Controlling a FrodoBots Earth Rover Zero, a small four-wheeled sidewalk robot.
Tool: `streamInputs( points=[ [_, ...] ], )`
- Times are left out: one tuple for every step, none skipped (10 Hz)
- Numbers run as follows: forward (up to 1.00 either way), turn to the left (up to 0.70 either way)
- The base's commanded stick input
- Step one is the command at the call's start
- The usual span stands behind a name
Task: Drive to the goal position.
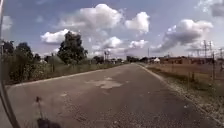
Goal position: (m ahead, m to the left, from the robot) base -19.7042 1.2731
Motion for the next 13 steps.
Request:
streamInputs(
  points=[
    [0.04,0.00],
    [0.04,0.00],
    [0.04,0.00],
    [0.04,0.00],
    [0.04,0.00],
    [0.04,0.00],
    [0.04,0.00],
    [0.04,0.00],
    [0.04,0.00],
    [0.04,0.00],
    [0.04,0.00],
    [0.04,0.00],
    [0.04,0.00]
  ],
)
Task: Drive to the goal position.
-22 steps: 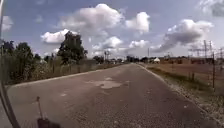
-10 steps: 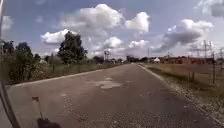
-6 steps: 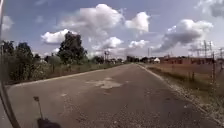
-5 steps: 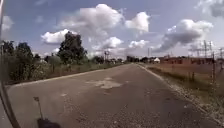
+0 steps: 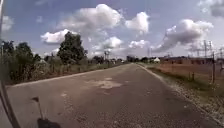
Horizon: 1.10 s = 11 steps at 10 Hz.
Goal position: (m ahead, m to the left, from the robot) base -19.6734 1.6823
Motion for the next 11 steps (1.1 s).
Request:
streamInputs(
  points=[
    [0.04,0.00],
    [0.04,0.00],
    [0.04,0.00],
    [0.04,0.00],
    [0.04,0.00],
    [0.04,0.00],
    [0.04,0.00],
    [0.04,0.00],
    [0.04,0.00],
    [0.04,0.00],
    [0.04,0.00]
  ],
)
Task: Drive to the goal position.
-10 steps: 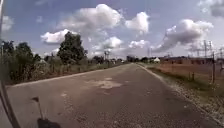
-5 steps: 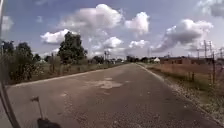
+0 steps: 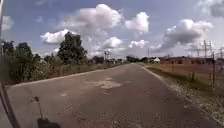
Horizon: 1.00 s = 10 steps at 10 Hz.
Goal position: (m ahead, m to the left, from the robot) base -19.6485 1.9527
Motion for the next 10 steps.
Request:
streamInputs(
  points=[
    [0.04,0.00],
    [0.04,0.00],
    [0.04,0.00],
    [0.04,0.00],
    [0.04,0.00],
    [0.04,0.00],
    [0.04,0.00],
    [0.04,0.00],
    [0.04,0.00],
    [0.04,0.00]
  ],
)
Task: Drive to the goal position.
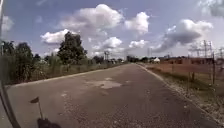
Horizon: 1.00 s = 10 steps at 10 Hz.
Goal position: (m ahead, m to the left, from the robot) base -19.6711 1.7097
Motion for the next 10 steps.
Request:
streamInputs(
  points=[
    [0.04,0.00],
    [0.04,0.00],
    [0.04,0.00],
    [0.04,0.00],
    [0.04,0.00],
    [0.04,0.00],
    [0.04,0.00],
    [0.04,0.00],
    [0.04,0.00],
    [0.04,0.00]
  ],
)
